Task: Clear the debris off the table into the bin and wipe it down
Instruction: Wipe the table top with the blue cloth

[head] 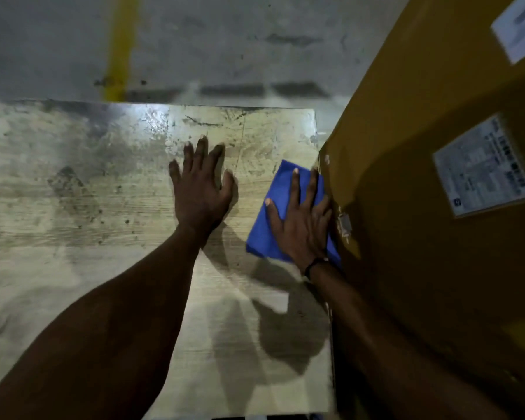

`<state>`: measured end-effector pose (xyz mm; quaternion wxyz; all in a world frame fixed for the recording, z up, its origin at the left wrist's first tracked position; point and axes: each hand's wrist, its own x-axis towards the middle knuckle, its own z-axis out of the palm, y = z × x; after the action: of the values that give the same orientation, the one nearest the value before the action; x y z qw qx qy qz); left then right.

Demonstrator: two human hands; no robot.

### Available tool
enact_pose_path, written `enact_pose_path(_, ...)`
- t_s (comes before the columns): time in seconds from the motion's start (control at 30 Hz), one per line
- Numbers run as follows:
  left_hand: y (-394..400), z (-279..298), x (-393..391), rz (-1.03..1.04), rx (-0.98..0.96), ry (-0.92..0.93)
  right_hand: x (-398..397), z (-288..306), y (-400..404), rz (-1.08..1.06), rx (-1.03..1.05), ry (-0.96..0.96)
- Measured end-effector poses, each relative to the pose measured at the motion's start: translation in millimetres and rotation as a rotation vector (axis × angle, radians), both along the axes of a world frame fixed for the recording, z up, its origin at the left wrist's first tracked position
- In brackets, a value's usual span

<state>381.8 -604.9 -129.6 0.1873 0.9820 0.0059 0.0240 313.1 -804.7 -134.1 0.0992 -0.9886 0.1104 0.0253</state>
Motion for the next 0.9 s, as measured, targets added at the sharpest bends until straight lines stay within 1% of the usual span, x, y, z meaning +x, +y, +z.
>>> enact_pose_path(0.13, 1.6, -4.6, 3.3, 0.007, 0.007, -0.027, 100.1, -2.9, -2.3, -0.014, 0.047, -0.003)
enact_pose_path(0.2, 1.9, -5.4, 4.1, 0.004, 0.001, -0.035, 120.4, -3.4, -4.8, -0.001, 0.030, -0.002)
enact_pose_path(0.27, 1.9, -4.9, 4.2, 0.007, -0.005, -0.042, 104.8, -1.6, -5.5, 0.024, 0.019, -0.013)
enact_pose_path(0.33, 1.3, -3.4, 3.5, 0.007, -0.005, -0.036, 62.9, -0.4, -5.2, 0.052, 0.011, -0.037)
enact_pose_path(0.4, -0.1, -1.9, 3.3, 0.005, -0.009, -0.023, 20.3, 0.1, -5.2, 0.059, 0.000, -0.014)
enact_pose_path(0.43, 0.5, -1.5, 3.4, 0.004, -0.007, -0.022, 9.7, -0.2, -4.0, 0.057, -0.009, 0.001)
enact_pose_path(0.5, 0.7, -2.2, 2.2, 0.001, -0.005, -0.028, 14.5, -1.9, -1.3, 0.026, -0.020, 0.002)
enact_pose_path(0.63, 2.1, -4.4, 4.2, 0.006, -0.012, -0.032, 90.9, -11.0, 0.8, -0.029, -0.009, -0.041)
enact_pose_path(0.73, 2.2, -5.8, 3.6, 0.001, 0.003, -0.038, 145.0, -11.7, -6.0, -0.005, -0.011, -0.037)
enact_pose_path(0.8, 2.6, -7.6, 4.4, 0.001, -0.001, -0.037, 172.2, -10.1, -11.6, 0.017, -0.005, -0.015)
enact_pose_path(0.9, 1.1, -8.1, 3.8, 0.013, -0.001, -0.046, 198.5, -3.8, -15.5, 0.037, 0.018, -0.035)
